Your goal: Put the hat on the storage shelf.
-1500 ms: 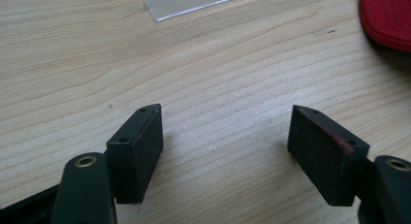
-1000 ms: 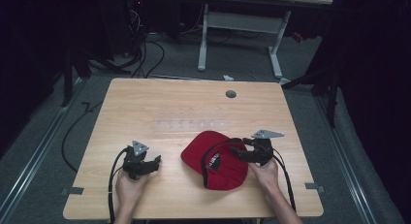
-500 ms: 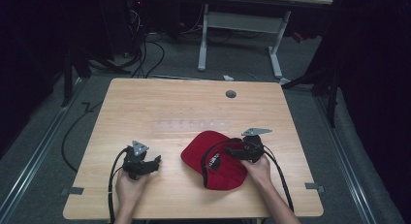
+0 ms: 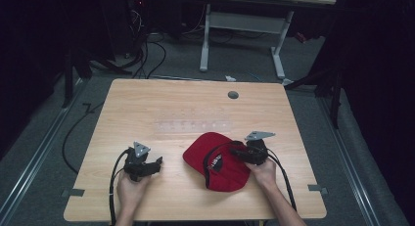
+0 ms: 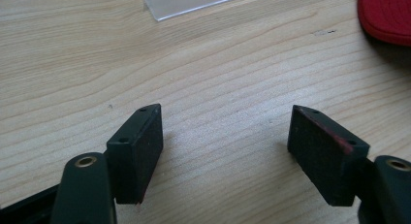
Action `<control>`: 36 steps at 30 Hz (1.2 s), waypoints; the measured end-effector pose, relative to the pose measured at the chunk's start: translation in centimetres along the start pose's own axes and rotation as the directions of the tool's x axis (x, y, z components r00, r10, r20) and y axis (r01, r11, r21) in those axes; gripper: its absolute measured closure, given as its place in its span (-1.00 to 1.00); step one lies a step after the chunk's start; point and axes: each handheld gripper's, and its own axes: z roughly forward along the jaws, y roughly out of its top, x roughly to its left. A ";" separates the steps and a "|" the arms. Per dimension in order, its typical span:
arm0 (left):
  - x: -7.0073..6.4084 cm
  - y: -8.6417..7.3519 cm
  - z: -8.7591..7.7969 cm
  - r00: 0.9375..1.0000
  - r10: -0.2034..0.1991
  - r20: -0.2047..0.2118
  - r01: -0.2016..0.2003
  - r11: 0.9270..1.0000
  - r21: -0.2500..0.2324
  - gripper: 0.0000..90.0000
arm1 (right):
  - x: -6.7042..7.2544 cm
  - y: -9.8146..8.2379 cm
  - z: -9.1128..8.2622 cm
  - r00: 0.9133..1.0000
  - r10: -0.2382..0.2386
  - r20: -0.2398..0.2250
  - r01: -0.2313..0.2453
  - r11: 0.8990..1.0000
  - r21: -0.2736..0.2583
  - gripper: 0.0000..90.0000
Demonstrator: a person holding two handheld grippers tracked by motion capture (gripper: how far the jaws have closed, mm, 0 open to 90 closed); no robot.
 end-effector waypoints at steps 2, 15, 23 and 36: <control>0.0 0.0 0.0 1.000 0.000 0.000 0.000 1.000 0.000 -0.36 | 0.0 -0.1 -0.1 1.000 -0.006 -0.013 0.006 1.000 0.000 0.75; 0.0 0.0 0.0 1.000 -0.001 -0.001 0.001 1.000 -0.001 -0.36 | 0.8 0.5 -1.8 1.000 0.013 -0.027 -0.013 1.000 -0.009 0.87; 0.0 0.0 0.0 1.000 -0.001 0.000 0.001 1.000 0.000 -0.36 | 1.0 0.8 -3.0 0.997 0.046 -0.058 -0.048 0.999 -0.026 0.89; 0.0 0.0 0.0 1.000 0.000 -0.001 0.000 1.000 -0.001 -0.35 | 1.5 1.4 -4.8 0.994 0.069 -0.085 -0.073 0.996 -0.046 0.89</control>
